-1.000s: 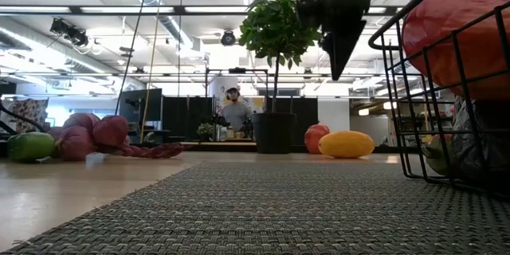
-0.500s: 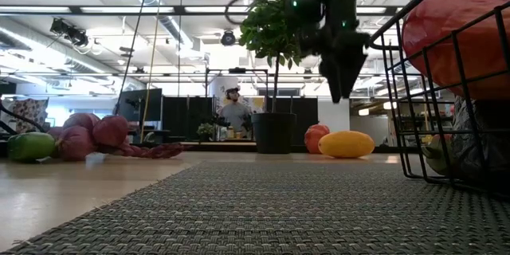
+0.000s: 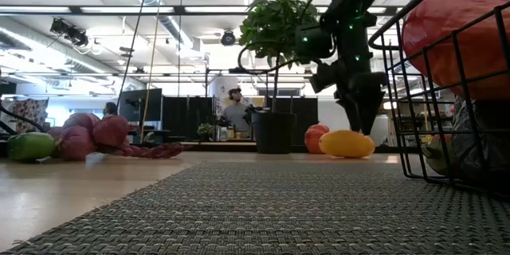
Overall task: Build produce basket
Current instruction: Put the yellow mango into the black wire basket
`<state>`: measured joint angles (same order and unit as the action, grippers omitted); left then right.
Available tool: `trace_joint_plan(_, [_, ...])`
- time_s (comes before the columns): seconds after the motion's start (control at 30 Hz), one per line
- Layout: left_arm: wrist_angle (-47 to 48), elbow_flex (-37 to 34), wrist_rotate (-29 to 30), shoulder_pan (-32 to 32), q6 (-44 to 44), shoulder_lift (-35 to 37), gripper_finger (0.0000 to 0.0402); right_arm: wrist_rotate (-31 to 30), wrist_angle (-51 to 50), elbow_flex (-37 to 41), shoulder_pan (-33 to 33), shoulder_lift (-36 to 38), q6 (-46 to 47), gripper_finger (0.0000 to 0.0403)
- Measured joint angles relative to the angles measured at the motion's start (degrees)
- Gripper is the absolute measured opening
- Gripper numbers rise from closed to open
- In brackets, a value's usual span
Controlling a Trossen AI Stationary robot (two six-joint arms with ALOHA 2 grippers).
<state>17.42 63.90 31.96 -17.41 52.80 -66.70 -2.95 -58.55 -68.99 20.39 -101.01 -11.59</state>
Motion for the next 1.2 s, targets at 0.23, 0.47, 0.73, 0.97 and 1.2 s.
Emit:
trace_joint_plan(0.23, [0.01,0.0,-0.01,0.0,0.67,0.0,0.0133,1.19,5.81,1.27,0.1,-0.25,0.03,0.0346])
trace_joint_plan(0.47, [0.04,0.0,-0.04,0.0,2.32,0.0,0.0132,3.0,8.82,1.41,0.03,-0.33,-0.58,0.0351])
trace_joint_plan(0.73, [0.18,0.0,-0.04,0.0,3.57,0.0,0.0132,2.89,14.14,3.49,0.01,-0.33,-0.59,0.0375])
trace_joint_plan(0.97, [0.32,0.0,-0.08,0.0,3.58,0.0,0.0133,2.02,17.86,6.19,0.01,-0.28,3.06,0.0388])
trace_joint_plan(1.2, [0.51,0.0,-0.16,0.0,3.56,0.0,0.0133,2.61,23.64,8.88,-0.27,-0.24,10.77,0.038])
